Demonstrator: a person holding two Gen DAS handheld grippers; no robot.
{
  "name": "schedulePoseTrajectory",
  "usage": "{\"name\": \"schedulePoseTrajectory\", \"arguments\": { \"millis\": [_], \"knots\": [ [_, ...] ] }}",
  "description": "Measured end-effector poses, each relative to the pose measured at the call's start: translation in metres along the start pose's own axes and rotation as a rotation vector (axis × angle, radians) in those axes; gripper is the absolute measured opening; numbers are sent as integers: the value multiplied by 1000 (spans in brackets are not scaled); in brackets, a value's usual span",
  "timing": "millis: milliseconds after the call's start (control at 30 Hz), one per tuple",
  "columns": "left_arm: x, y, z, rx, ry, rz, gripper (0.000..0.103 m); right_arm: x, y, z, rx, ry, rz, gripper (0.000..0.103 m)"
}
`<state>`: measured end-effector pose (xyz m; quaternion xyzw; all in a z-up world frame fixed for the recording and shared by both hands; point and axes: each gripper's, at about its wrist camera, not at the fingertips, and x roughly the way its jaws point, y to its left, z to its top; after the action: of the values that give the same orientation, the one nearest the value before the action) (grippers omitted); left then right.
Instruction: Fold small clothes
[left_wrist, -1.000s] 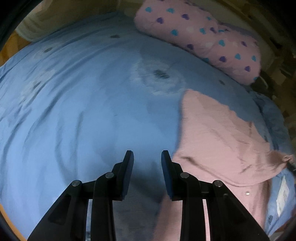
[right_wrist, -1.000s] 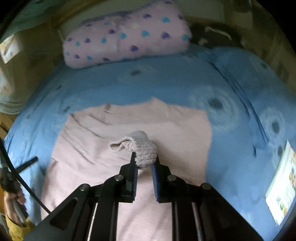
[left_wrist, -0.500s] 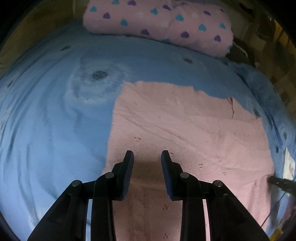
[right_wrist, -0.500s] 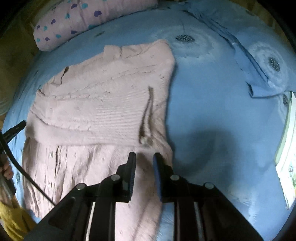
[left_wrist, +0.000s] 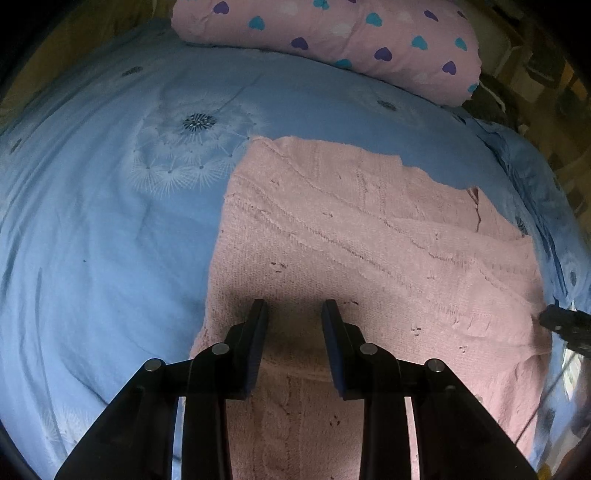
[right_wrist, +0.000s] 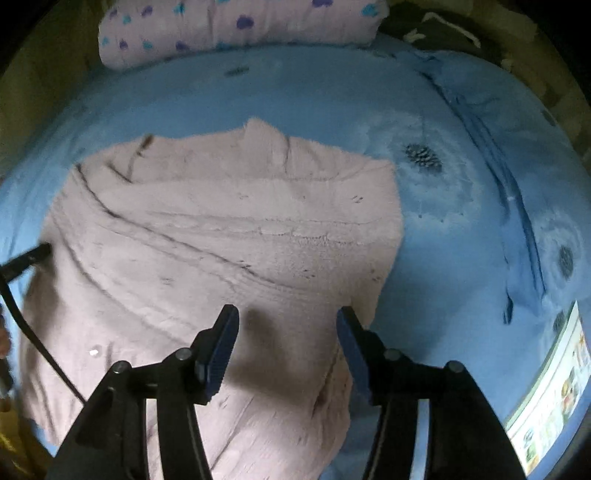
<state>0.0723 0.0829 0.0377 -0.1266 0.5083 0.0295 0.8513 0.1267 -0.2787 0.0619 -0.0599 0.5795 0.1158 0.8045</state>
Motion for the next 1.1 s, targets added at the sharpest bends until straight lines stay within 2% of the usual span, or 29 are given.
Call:
{"name": "schedulePoseTrajectory", "arguments": {
  "millis": [100, 167, 233, 300, 400, 533, 633, 767, 867, 933, 1033, 1067, 1100],
  "knots": [
    [0, 0, 0, 2, 1, 6, 24, 14, 1, -4, -25, 31, -12, 58],
    [0, -1, 1, 2, 0, 4, 24, 12, 8, -8, -68, 21, -34, 50],
    [0, 1, 2, -6, -3, 2, 24, 9, 14, -9, -95, 31, -21, 11],
    [-1, 3, 3, -15, -12, 0, 24, -2, 24, -7, -132, 19, -41, 5],
    [-7, 6, 4, -26, -49, 20, 24, -37, 37, -4, -178, -71, -34, 5],
    [-14, 12, 7, -44, -102, 50, 24, -92, 35, 16, -148, -222, -40, 5],
    [-5, 14, 7, -43, -86, 82, 24, -101, 18, 31, -100, -265, -81, 5],
    [9, 16, 8, -42, -85, 132, 24, -56, -11, 45, -5, -185, -88, 5],
    [14, 17, 8, -46, -74, 140, 25, -1, -20, 37, 14, -66, -120, 6],
    [14, 20, 9, -54, -70, 131, 27, 28, -22, 31, 18, -12, -130, 14],
    [14, 25, 10, -85, -58, 105, 27, 27, -14, 32, 3, -17, -163, 20],
    [13, 25, 10, -95, -52, 98, 27, 22, -11, 35, 3, -13, -167, 24],
    [12, 25, 9, -99, -48, 96, 27, 15, -7, 39, 4, -20, -164, 32]
  ]
}}
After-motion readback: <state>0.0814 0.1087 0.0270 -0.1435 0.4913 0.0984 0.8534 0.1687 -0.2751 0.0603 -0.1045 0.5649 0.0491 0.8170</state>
